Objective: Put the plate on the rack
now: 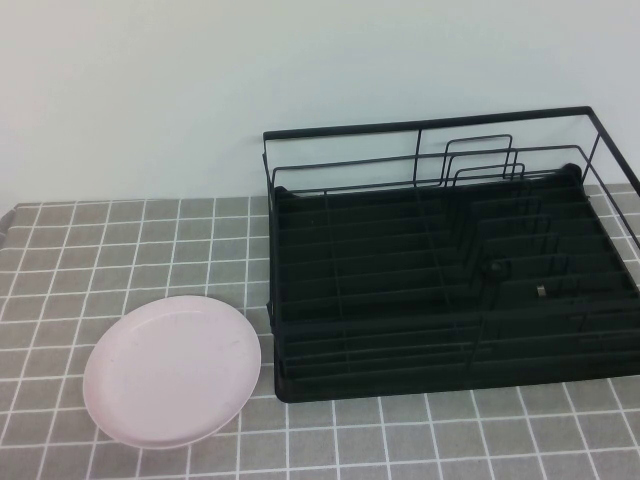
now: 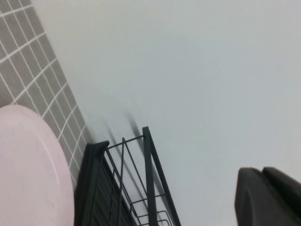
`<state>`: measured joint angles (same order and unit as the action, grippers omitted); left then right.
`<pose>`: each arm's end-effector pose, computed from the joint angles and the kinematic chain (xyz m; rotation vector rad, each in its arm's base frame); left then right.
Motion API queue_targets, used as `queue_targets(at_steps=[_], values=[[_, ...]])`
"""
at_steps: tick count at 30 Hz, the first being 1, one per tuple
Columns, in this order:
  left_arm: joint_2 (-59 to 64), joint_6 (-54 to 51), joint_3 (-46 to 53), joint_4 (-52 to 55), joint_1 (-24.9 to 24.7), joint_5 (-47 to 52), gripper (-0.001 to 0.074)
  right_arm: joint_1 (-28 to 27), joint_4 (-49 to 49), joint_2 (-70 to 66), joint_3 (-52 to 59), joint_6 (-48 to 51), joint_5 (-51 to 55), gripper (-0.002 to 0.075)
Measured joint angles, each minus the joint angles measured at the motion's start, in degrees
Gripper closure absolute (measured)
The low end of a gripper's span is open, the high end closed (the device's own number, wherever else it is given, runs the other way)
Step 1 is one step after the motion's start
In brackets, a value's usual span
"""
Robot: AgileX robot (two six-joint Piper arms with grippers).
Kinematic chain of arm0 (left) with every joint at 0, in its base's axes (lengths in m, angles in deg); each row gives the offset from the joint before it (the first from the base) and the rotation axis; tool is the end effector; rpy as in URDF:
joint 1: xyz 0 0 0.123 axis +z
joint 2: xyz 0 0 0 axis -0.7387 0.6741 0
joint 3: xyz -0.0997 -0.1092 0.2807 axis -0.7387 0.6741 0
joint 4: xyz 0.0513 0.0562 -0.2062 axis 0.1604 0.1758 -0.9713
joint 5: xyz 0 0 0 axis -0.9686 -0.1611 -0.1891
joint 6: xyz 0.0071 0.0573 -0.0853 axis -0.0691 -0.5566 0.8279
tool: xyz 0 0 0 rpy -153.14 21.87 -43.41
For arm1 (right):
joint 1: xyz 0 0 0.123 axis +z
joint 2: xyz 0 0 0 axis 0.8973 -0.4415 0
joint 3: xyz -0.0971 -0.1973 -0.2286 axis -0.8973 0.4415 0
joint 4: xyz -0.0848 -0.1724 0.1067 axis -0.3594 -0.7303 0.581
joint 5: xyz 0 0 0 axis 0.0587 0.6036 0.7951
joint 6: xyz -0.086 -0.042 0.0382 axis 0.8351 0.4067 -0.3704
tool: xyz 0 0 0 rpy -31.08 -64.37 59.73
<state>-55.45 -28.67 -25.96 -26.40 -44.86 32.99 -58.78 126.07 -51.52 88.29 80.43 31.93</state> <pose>0.0026 -0.0156 0.2110 -0.9625 1.3159 -1.1626 0.0024 -0.0048 0.2081 0.4908 1.3916 0.6164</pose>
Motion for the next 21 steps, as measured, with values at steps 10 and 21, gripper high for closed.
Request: queue_targets(at_steps=[10, 21], values=[[0.0, -18.5, -2.5, -0.4, 0.0, 7.6, 0.0737, 0.0, 0.0, -0.1, -7.8, 10.6, 7.9, 0.0729], [0.0, -49.1, -16.3, -1.7, 0.0, 13.1, 0.0737, 0.0, -1.1, -12.6, -27.7, 41.6, 14.7, 0.0729]])
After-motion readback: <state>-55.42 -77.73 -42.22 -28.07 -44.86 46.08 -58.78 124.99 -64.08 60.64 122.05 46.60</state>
